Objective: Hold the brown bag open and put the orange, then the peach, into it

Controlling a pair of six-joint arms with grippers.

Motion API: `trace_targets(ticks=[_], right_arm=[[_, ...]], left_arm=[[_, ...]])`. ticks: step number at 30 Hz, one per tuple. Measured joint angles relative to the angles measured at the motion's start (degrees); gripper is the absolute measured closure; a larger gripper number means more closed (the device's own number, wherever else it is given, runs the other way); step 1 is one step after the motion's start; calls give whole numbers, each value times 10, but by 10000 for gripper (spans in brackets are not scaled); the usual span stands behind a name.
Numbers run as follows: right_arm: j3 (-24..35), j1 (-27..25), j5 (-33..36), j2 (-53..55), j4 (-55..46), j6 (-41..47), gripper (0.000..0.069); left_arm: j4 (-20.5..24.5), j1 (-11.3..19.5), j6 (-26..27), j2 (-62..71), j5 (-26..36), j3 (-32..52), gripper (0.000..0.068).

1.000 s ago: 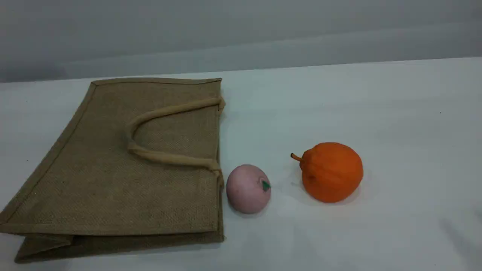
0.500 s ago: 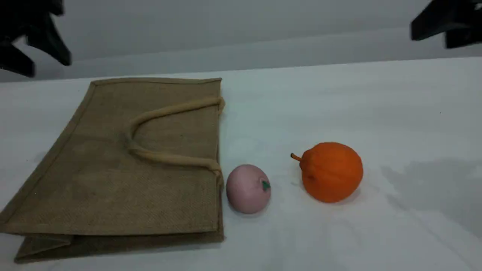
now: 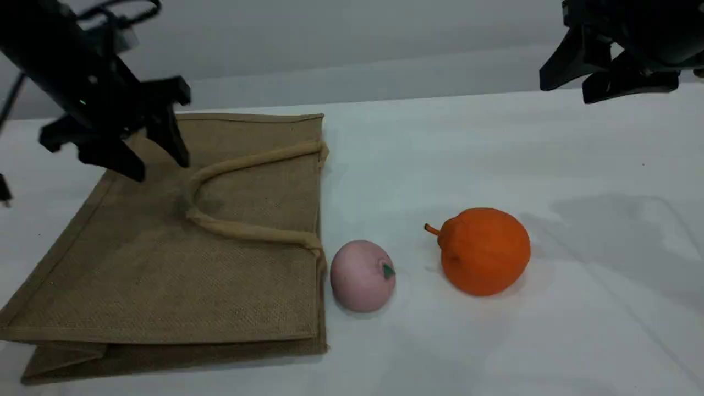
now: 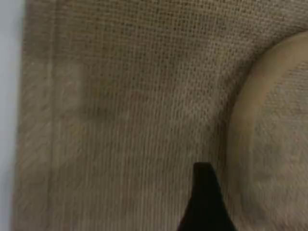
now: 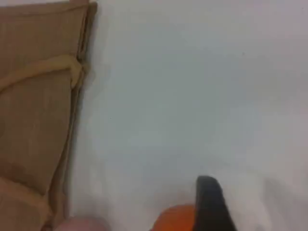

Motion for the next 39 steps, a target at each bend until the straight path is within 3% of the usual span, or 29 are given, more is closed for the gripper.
trace_targets(ticks=[16, 19, 23, 25, 32, 36, 39], right_arm=[[1, 0, 7, 2, -1, 2, 318], [1, 0, 5, 2, -1, 2, 318], [1, 0, 5, 2, -1, -3, 318], [1, 0, 5, 2, -1, -9, 318], [1, 0, 6, 2, -1, -10, 318], [1, 0, 6, 1, -1, -12, 318], [1, 0, 7, 1, -1, -12, 318]], left_arm=[[14, -32, -27, 132, 53, -117, 256], [24, -32, -34, 133, 61, -117, 332], [31, -32, -36, 134, 91, -126, 547], [48, -33, -36, 134, 108, -138, 604], [133, -33, -19, 136, 241, -246, 604], [129, -33, 29, 136, 333, -342, 604], [100, -32, 67, 131, 379, -418, 604]])
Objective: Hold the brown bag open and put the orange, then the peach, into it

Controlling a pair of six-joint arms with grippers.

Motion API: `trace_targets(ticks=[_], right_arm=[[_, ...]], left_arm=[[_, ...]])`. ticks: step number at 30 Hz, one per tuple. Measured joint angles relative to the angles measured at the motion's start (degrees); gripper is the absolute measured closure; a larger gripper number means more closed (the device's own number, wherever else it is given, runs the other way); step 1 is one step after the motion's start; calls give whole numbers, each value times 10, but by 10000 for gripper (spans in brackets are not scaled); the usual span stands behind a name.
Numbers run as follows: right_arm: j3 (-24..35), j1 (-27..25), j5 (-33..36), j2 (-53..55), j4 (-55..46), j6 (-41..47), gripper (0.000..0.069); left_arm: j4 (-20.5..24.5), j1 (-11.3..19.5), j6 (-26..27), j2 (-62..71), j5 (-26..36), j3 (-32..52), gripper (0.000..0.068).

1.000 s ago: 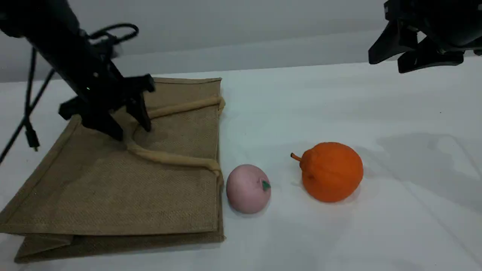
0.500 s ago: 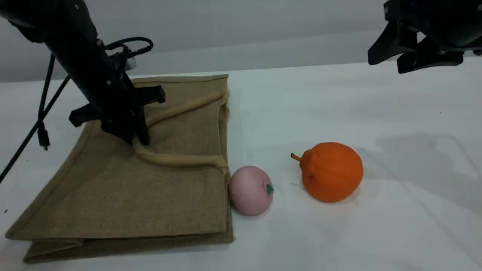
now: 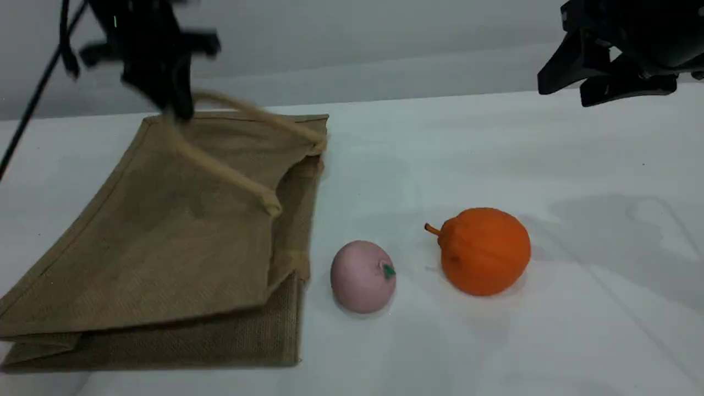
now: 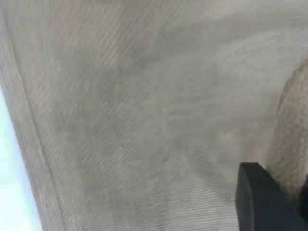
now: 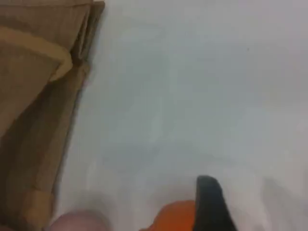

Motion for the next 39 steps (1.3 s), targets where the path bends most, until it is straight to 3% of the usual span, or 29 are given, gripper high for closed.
trace_targets(ticks=[5, 16, 22, 28, 36, 39], right_arm=[[0, 0, 8, 0, 0, 0, 318], [0, 0, 19, 0, -1, 0, 318], [0, 0, 19, 0, -5, 0, 318], [1, 0, 7, 0, -5, -8, 318], [1, 0, 2, 0, -3, -11, 318], [1, 0, 3, 0, -2, -14, 318]], left_arm=[[-65, 0, 78, -41, 6, -70, 604], [-241, 1, 278, -65, 4, -68, 604], [-325, 5, 307, -69, 3, -68, 604], [-321, 23, 305, -101, 5, -68, 604], [-275, 47, 287, -155, 3, -68, 604], [-305, 47, 301, -169, 5, -68, 604]])
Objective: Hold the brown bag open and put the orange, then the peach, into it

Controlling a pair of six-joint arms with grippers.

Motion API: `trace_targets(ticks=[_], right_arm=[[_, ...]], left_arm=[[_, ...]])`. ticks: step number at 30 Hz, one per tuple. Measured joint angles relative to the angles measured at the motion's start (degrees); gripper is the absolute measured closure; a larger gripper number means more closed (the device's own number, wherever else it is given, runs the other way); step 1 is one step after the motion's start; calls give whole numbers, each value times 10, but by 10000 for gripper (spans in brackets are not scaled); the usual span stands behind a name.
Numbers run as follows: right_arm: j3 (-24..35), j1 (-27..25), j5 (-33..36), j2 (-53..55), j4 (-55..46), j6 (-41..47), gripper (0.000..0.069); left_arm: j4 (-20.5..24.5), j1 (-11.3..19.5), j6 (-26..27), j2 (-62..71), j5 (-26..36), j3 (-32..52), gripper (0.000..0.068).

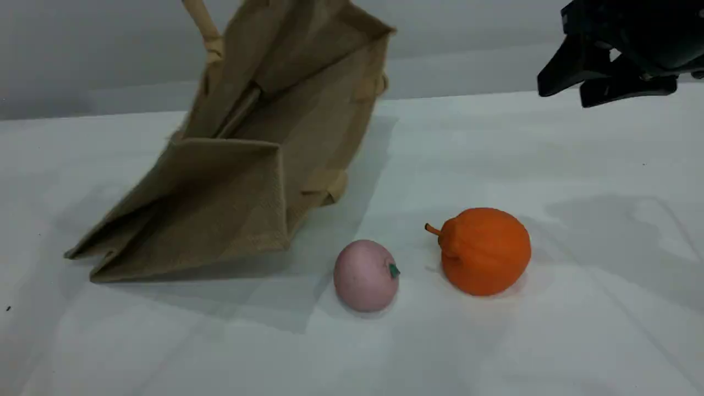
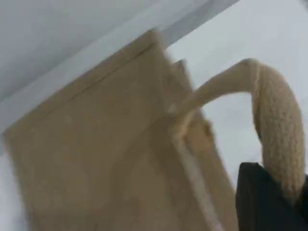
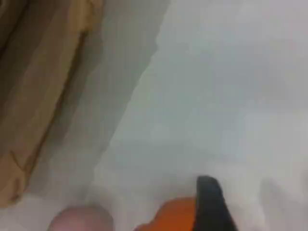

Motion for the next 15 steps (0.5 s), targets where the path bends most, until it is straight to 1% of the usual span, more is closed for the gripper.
trace_targets(ticks=[2, 6, 11, 12, 15], right_arm=[[0, 0, -2, 0, 0, -2, 318], [0, 0, -10, 0, 0, -2, 318], [0, 0, -26, 0, 0, -2, 318], [0, 0, -28, 0, 0, -3, 318], [0, 0, -36, 0, 0, -16, 318]], left_arm=[[-19, 0, 19, -7, 0, 0, 604], [-62, 0, 35, -6, -1, 0, 604], [-117, 0, 38, -6, -1, 1, 604], [-125, -1, 38, -6, -1, 1, 604], [-124, -1, 37, -6, -1, 1, 604]])
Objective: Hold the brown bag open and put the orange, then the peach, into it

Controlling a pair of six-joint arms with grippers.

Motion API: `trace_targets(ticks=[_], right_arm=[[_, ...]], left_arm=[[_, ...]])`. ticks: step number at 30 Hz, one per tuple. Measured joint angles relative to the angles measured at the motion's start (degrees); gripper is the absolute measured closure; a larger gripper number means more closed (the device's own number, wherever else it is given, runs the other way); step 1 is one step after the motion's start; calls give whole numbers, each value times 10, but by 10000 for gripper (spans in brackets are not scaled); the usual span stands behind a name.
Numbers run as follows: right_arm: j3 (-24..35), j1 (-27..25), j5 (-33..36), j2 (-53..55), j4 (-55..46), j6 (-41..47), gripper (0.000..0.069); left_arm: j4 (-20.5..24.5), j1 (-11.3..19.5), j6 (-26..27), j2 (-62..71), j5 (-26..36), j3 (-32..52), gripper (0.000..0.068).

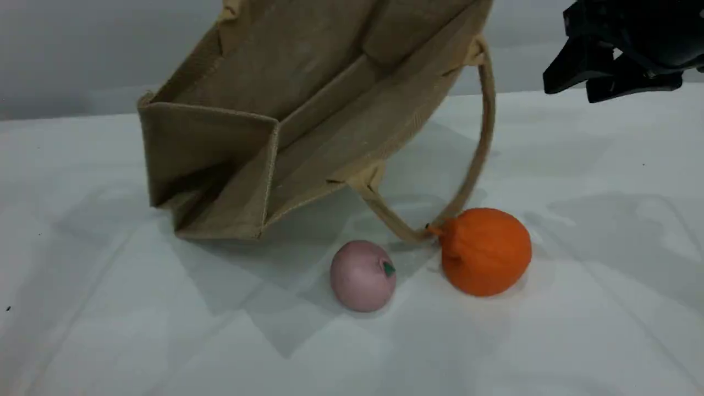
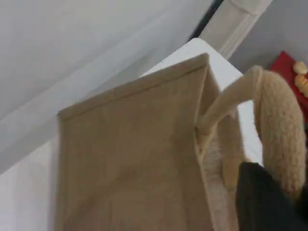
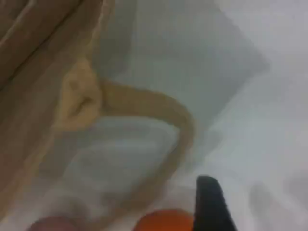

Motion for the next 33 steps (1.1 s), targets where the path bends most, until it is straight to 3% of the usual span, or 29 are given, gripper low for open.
trace_targets(ticks=[6, 9, 20, 30, 33], right_arm=[[0, 0, -10, 2, 0, -6, 318], [0, 0, -22, 11, 0, -16, 318], [0, 0, -98, 21, 0, -17, 318], [0, 0, -112, 21, 0, -22, 318], [0, 0, -116, 21, 0, -24, 318]], left_arm=[[-1, 0, -43, 0, -2, 4, 604], [-24, 0, -65, 0, -2, 21, 604], [-81, 0, -74, 0, -4, 93, 604], [-59, -6, -87, -31, -3, 110, 604], [-43, -8, -64, -34, 0, 138, 604]])
